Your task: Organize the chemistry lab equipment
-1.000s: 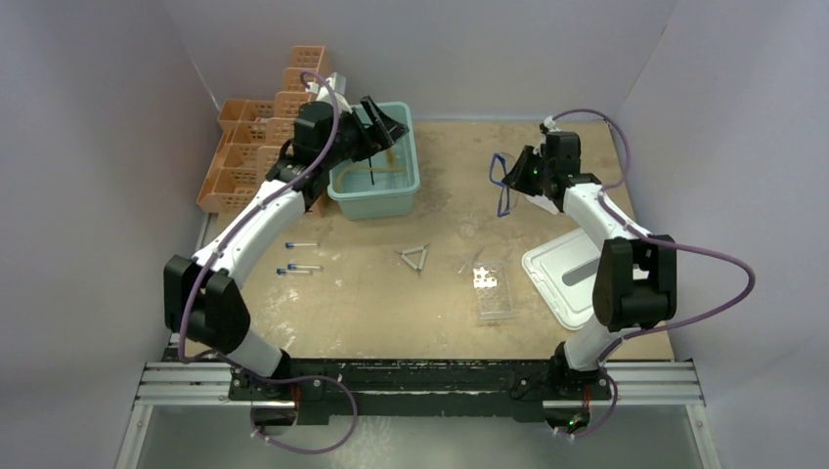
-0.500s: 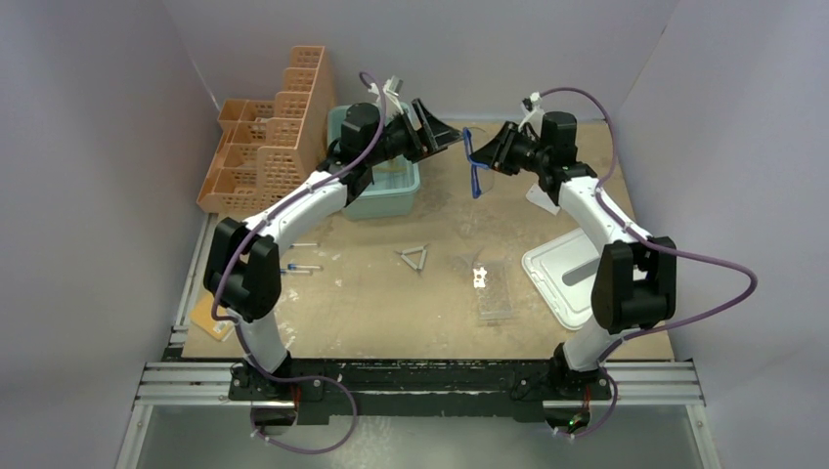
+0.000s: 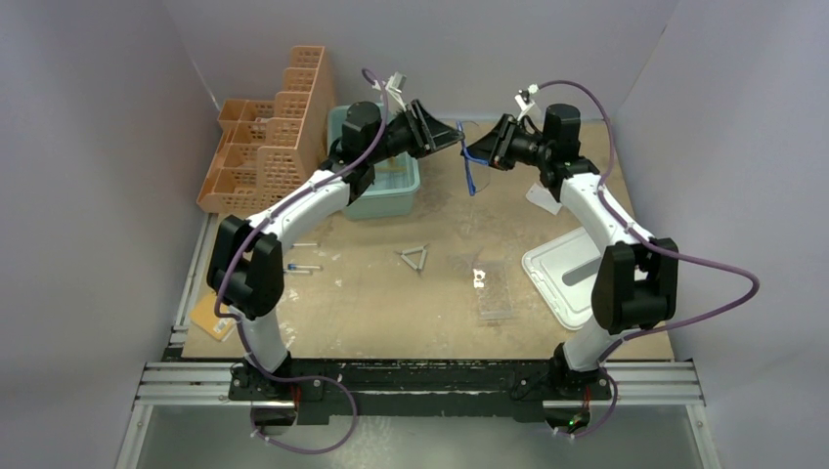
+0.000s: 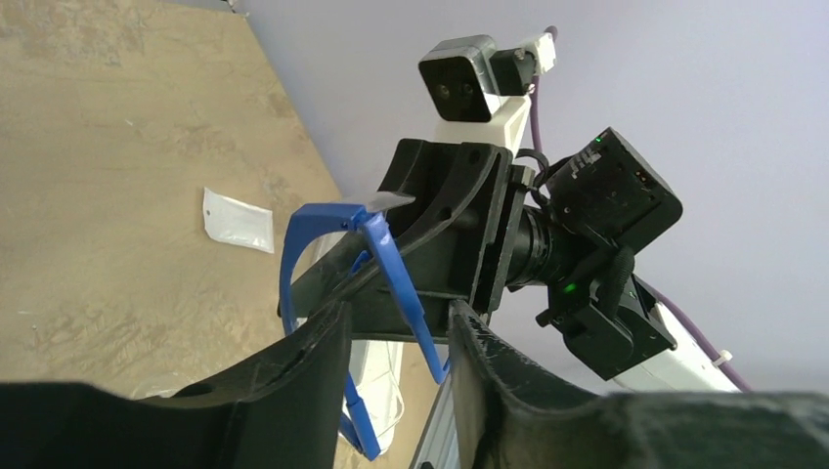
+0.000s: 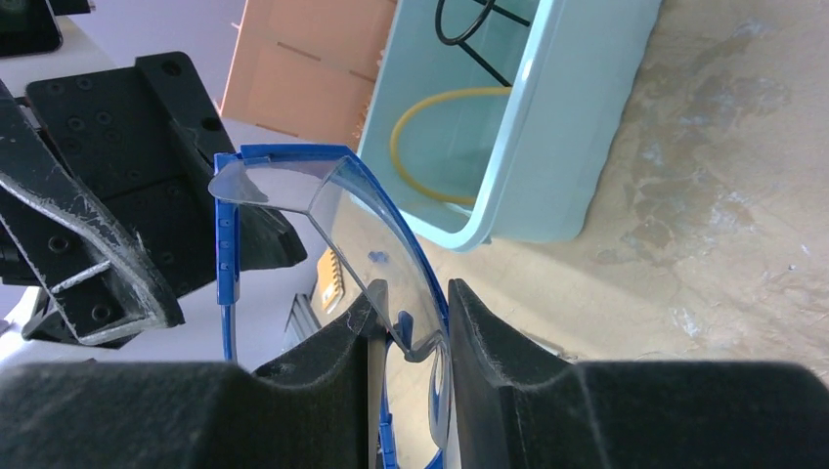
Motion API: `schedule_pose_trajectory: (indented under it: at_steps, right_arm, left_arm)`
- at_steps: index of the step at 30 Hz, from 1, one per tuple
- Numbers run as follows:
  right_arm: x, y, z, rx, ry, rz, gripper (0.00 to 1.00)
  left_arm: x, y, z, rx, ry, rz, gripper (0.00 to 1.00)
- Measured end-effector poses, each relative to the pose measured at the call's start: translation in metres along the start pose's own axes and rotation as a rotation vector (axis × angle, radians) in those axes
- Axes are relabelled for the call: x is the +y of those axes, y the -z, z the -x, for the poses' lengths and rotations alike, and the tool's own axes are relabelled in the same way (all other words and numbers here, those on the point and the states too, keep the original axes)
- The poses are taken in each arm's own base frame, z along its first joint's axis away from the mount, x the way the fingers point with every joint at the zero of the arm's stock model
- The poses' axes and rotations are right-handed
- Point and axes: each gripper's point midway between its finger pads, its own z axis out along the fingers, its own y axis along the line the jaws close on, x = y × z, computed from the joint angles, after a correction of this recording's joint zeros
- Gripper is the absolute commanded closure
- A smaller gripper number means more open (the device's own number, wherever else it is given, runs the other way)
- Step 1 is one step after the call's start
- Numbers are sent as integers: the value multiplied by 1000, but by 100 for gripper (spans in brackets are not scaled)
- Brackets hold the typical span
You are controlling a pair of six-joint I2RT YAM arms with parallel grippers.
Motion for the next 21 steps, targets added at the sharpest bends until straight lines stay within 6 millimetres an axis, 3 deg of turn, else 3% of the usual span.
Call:
schedule_pose_trajectory:
  at_steps: [9, 11, 12, 21]
  right_arm:
    - [10, 1, -7, 34, 4, 40, 69]
    - [13, 0, -9, 40, 10, 51, 68]
    - [16, 0, -10, 45, 15, 58, 67]
    - [28, 6, -5, 15, 58, 68, 51]
  left_arm:
    - [-9, -8, -5, 13, 41, -63, 80]
    - [-6, -9, -8, 21, 58, -60, 88]
    - [-5, -10, -8, 22, 61, -58, 98]
    - [-8, -6, -9, 31, -12, -72, 100]
